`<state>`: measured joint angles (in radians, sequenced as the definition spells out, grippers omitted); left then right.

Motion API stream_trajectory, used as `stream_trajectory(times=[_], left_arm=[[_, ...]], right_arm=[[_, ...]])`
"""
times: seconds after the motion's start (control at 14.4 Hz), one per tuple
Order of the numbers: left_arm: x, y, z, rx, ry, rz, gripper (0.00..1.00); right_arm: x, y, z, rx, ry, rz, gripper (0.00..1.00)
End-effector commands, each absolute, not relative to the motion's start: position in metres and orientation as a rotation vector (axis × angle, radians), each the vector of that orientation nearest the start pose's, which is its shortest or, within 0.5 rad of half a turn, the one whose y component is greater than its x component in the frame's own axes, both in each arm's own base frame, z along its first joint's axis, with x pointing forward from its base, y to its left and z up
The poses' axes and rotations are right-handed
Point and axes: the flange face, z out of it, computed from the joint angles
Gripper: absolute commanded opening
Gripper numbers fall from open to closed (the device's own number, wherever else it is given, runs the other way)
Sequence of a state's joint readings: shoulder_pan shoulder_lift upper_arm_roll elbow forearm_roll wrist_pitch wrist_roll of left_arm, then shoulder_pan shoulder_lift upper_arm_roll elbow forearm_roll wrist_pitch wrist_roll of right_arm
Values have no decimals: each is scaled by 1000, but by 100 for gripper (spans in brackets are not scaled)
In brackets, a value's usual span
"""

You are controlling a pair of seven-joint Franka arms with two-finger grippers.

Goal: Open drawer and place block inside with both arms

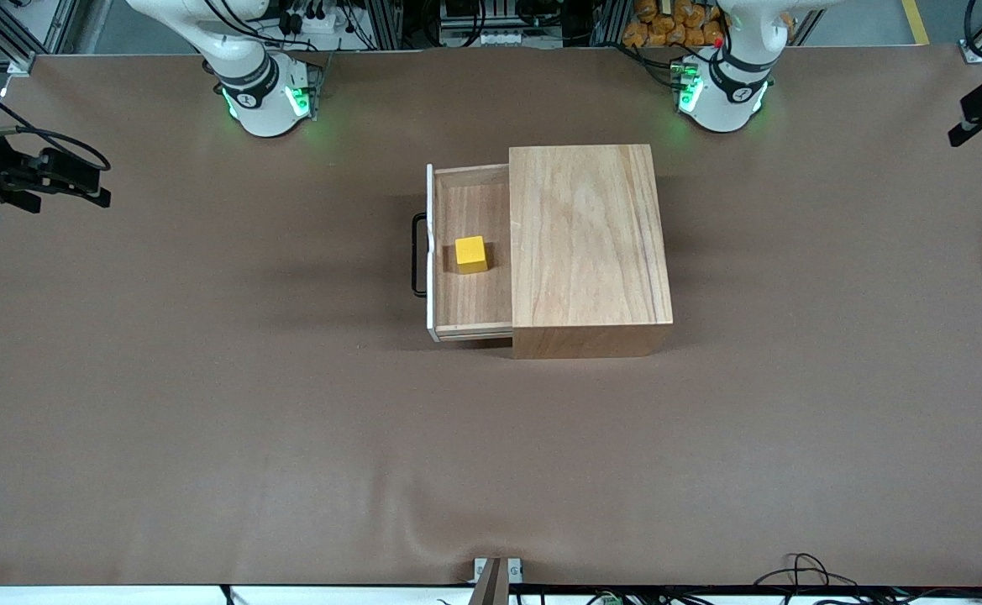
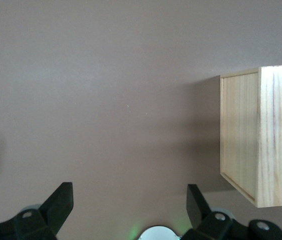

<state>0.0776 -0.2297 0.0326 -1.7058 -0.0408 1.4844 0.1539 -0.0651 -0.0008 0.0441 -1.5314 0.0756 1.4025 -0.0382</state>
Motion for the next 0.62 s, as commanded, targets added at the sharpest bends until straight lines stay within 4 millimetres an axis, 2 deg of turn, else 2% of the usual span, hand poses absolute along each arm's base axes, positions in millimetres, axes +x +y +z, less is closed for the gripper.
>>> stream_trajectory(times=[0.0, 0.28, 0.55], left_arm=[[464, 27, 674, -3153, 55, 3, 100], [465, 8, 676, -3132, 34, 1, 100], [464, -23, 676, -3119, -4, -1, 100]], right_arm=[[531, -6, 636, -3073, 29, 185, 100], [531, -4, 636, -3085, 27, 189, 100], [531, -6, 636, -3086, 29, 189, 100]])
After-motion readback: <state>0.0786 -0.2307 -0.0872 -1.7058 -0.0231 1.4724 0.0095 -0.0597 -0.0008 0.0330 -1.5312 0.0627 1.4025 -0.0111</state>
